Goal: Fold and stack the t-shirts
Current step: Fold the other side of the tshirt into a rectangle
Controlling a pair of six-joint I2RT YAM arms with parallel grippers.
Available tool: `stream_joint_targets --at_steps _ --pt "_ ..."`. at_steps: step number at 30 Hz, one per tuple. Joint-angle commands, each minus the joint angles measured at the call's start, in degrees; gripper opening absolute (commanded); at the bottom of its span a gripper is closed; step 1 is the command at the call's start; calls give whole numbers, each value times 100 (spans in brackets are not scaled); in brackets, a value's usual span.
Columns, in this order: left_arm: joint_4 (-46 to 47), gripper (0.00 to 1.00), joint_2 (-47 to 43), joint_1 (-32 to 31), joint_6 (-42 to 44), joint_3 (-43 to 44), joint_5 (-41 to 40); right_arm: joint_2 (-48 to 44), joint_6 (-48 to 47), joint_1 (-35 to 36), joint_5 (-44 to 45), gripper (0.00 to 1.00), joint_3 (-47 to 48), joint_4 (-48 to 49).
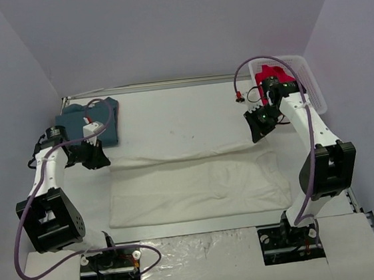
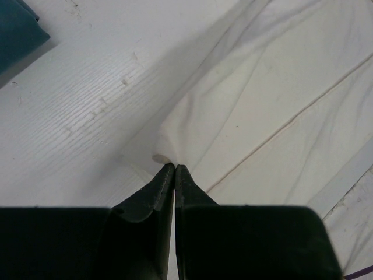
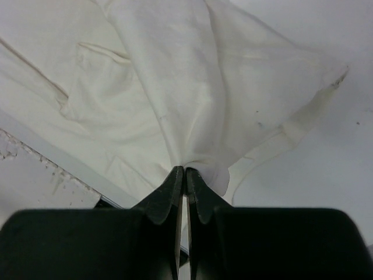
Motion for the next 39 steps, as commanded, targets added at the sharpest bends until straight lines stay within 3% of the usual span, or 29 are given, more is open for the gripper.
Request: stream_joint_targets --at_steps 1,19,39 --pt "-500 2 -233 179 952 49 286 -392 -222 -34 345 0 -249 -380" --pt "-1238 3 -444 346 2887 -461 480 -849 -433 -280 548 0 -574 -775" --pt "-1985 4 -655 372 4136 -540 480 -1210 -776 -262 460 0 -1242 -1153"
